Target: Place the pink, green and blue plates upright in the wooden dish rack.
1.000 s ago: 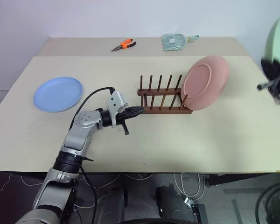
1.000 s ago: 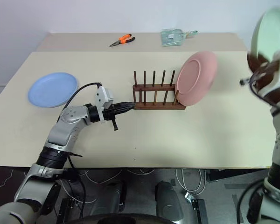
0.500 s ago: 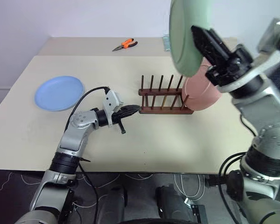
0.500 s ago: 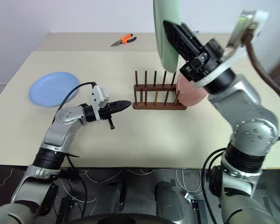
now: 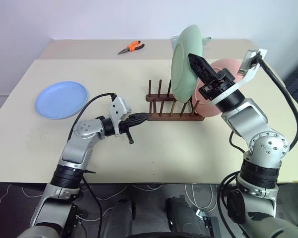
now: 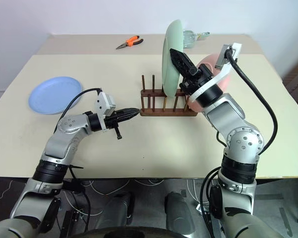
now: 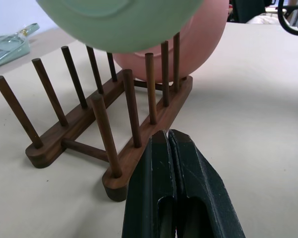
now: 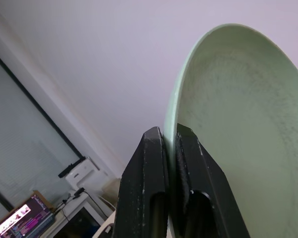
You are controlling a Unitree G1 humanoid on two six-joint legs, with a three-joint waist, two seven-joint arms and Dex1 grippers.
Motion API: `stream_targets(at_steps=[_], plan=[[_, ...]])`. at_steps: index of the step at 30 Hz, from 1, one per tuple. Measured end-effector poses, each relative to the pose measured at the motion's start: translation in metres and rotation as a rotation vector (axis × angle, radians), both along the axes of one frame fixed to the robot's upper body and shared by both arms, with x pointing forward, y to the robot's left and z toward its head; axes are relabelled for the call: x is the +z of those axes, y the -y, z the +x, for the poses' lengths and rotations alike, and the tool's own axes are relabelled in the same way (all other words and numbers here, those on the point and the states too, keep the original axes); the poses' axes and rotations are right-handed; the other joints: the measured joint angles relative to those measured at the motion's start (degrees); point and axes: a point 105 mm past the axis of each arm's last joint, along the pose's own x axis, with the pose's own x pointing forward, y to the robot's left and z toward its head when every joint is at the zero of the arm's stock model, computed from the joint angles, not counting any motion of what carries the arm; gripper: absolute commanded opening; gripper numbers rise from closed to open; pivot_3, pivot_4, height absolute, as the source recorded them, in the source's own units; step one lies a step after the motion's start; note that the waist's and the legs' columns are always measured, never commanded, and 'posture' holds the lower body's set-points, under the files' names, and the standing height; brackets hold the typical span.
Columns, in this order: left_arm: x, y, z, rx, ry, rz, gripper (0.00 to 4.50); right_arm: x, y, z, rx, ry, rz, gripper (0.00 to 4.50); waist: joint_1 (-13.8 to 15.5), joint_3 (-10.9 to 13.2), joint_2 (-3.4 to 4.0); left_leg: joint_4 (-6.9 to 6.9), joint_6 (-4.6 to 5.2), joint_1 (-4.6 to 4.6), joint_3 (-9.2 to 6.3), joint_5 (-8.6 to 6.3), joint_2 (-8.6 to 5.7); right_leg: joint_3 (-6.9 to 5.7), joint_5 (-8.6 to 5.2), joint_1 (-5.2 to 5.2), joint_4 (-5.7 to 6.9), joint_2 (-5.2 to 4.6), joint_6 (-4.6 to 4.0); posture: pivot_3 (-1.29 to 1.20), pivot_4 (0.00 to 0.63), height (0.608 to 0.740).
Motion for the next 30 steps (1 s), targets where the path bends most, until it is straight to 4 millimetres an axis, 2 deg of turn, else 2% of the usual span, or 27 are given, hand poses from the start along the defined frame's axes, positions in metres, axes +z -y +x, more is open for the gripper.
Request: stream_targets(at_steps=[3,4,5,10,12,13,15,17,18,20,22,24,27,29,30], plan=[[0.000,0.000,0.000,-0.001,-0.001,0.001,0.00,-0.012,0.004,0.011,-0.043,-0.056,-0.011,0.02,0.00,0.00,0.00,0.01,0.00,0.00,0.01,0.00,0.00,0.00,0.00,0.00,-0.01,0.00,0.00,0.00,0.150,0.740],[0.000,0.000,0.000,-0.001,-0.002,0.001,0.00,-0.018,0.005,0.016,-0.057,-0.081,-0.018,0.72,0.00,0.00,0.00,0.00,0.00,0.00,0.01,0.00,0.00,0.00,0.00,-0.01,-0.01,0.00,0.00,0.00,0.150,0.740],[0.000,0.000,0.000,-0.002,-0.002,0.001,0.00,-0.021,0.006,0.019,-0.064,-0.097,-0.021,1.06,0.00,0.00,0.00,-0.01,0.00,0.00,0.01,0.00,0.00,0.00,0.00,-0.01,-0.01,0.00,0.00,0.00,0.150,0.740],[0.000,0.001,-0.001,-0.003,-0.008,0.003,0.00,-0.024,0.007,0.027,-0.105,-0.079,-0.111,3.53,-0.02,0.01,0.02,-0.01,0.00,-0.01,0.02,0.00,0.00,0.01,0.00,-0.05,0.00,0.00,0.00,0.00,0.150,0.740],[-0.001,0.001,-0.001,-0.003,-0.023,-0.002,0.00,-0.019,0.012,0.029,-0.156,-0.017,-0.228,3.53,-0.01,0.01,0.02,-0.01,0.00,-0.01,0.03,0.00,-0.01,0.01,0.00,-0.04,-0.02,0.00,0.00,0.00,0.150,0.740],[-0.002,0.000,-0.001,-0.002,-0.038,-0.005,0.53,-0.017,0.013,0.030,-0.183,0.025,-0.306,3.59,0.05,0.01,0.02,-0.01,0.00,-0.01,0.03,0.00,-0.01,0.00,0.00,-0.03,-0.03,0.00,0.01,0.00,0.150,0.740],[-0.002,-0.003,0.001,0.016,-0.056,-0.010,1.25,-0.013,0.017,0.030,-0.231,0.097,-0.419,3.59,0.05,0.01,0.02,-0.01,0.00,-0.02,0.03,0.00,-0.01,0.00,-0.01,-0.04,-0.04,-0.01,0.01,0.00,0.150,0.740],[-0.001,-0.008,0.005,0.055,-0.056,-0.020,2.30,-0.006,0.027,0.030,-0.294,0.163,-0.508,3.59,0.09,0.02,0.02,-0.01,0.00,-0.03,0.03,0.00,-0.01,0.00,0.00,-0.04,-0.05,-0.01,0.01,0.00,0.150,0.740],[0.002,-0.013,0.008,0.089,-0.048,-0.029,2.83,-0.001,0.033,0.029,-0.322,0.195,-0.545,3.85,0.10,0.02,0.02,0.00,0.00,-0.03,0.03,0.00,-0.01,0.00,0.00,-0.04,-0.05,-0.01,0.01,0.00,0.150,0.740],[0.008,-0.033,0.022,0.234,-0.022,-0.059,3.82,0.011,0.039,0.021,-0.335,0.288,-0.649,4.44,0.13,0.02,0.02,-0.02,0.00,-0.03,0.01,0.00,-0.01,0.00,0.00,-0.06,-0.05,-0.01,0.01,0.00,0.150,0.740],[0.014,-0.066,0.039,0.432,-0.009,-0.105,3.86,0.022,0.036,0.009,-0.320,0.392,-0.757,4.47,-0.08,0.02,0.01,-0.04,0.00,-0.02,0.01,0.00,0.00,0.00,0.00,-0.08,-0.03,0.00,0.01,0.00,0.150,0.740],[0.021,-0.100,0.051,0.640,0.005,-0.154,3.86,0.022,0.026,-0.003,-0.284,0.490,-0.908,4.47,-0.15,0.03,0.00,-0.04,0.00,-0.01,0.00,0.00,0.01,-0.01,-0.01,-0.09,-0.03,0.00,0.03,0.00,0.150,0.740],[0.021,-0.158,0.061,0.986,-0.003,-0.177,3.86,-0.003,0.004,-0.016,-0.163,0.564,-1.089,4.47,-0.11,0.01,-0.04,0.00,0.00,-0.01,0.01,0.00,0.00,-0.01,0.00,-0.05,-0.04,-0.01,0.04,0.00,0.150,0.740],[0.008,-0.203,0.058,1.262,-0.042,-0.149,3.86,-0.028,-0.010,-0.021,-0.069,0.563,-1.155,4.47,-0.07,0.04,-0.10,0.02,0.00,-0.01,0.01,0.00,-0.01,0.00,0.00,-0.04,-0.05,-0.03,0.05,0.00,0.150,0.740],[0.004,-0.217,0.054,1.348,-0.059,-0.143,3.86,-0.035,-0.014,-0.022,-0.046,0.558,-1.156,4.47,0.00,0.07,-0.15,0.05,0.00,-0.02,0.01,0.00,-0.01,-0.01,0.00,-0.04,-0.04,-0.02,0.05,0.00,0.150,0.740]])
